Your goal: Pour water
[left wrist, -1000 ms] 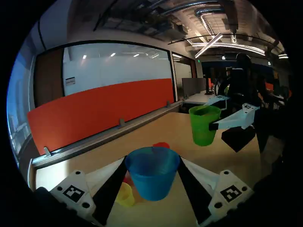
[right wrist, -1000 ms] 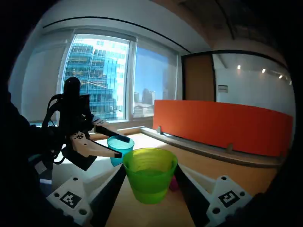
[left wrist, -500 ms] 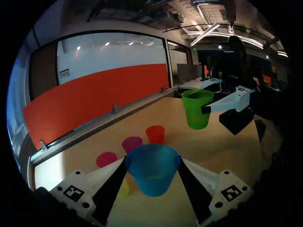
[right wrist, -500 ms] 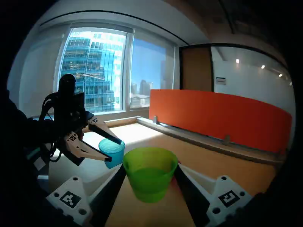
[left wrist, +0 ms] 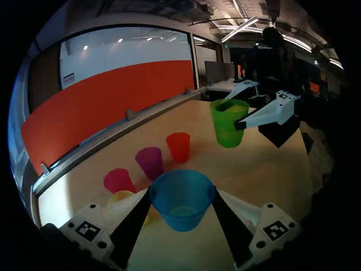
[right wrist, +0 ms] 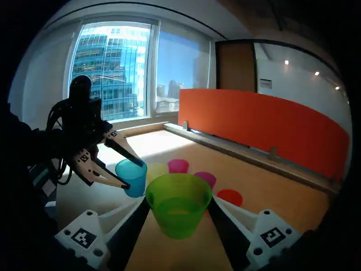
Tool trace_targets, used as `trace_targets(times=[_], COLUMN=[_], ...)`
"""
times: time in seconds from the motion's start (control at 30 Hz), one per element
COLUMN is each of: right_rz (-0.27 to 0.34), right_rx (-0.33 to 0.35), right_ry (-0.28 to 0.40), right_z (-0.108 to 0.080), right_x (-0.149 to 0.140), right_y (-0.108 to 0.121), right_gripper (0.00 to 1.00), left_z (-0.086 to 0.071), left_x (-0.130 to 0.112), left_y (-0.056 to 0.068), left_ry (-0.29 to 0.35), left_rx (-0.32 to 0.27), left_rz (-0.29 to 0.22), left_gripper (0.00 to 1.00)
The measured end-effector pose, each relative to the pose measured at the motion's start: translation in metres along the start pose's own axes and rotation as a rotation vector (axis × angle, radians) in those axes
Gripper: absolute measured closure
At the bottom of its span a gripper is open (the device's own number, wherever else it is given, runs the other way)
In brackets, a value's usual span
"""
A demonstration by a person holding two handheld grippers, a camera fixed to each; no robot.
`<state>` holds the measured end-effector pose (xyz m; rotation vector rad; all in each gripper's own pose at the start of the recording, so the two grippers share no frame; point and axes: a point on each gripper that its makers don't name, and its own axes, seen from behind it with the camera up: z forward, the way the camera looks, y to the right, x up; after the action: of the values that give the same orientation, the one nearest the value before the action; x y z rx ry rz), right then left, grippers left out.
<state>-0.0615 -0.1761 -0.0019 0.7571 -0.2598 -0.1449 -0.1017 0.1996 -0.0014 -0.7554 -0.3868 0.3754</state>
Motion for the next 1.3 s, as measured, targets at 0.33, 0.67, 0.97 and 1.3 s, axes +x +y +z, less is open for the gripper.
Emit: trace_targets(times=[0.33, 0.67, 0.97, 1.3], right_rz=[-0.01, -0.013, -0.005, 0.0], right_rx=[0.024, 0.04, 0.05, 0.053], right_ry=[-0.082, -0.15, -0.181, -0.196], right_z=[0.012, 0.027, 0.037, 0.042], right_x=[-0.027, -0.05, -0.064, -0.072], right_y=[0.005, 0.008, 0.01, 0.011], right_gripper=[0.1, 0.1, 0.1, 0.1], left_z=[0.013, 0.029, 0.042, 0.049], left_x=[-0.021, -0.04, -0.048, -0.055], left_y=[0.001, 0.002, 0.004, 0.004], left_ry=[-0.069, -0.122, -0.137, -0.141], left_rx=[-0.041, -0.071, -0.095, -0.105], left_rz=[-0.001, 0.013, -0.004, -0.024], left_gripper=[0.1, 0.1, 0.1, 0.1])
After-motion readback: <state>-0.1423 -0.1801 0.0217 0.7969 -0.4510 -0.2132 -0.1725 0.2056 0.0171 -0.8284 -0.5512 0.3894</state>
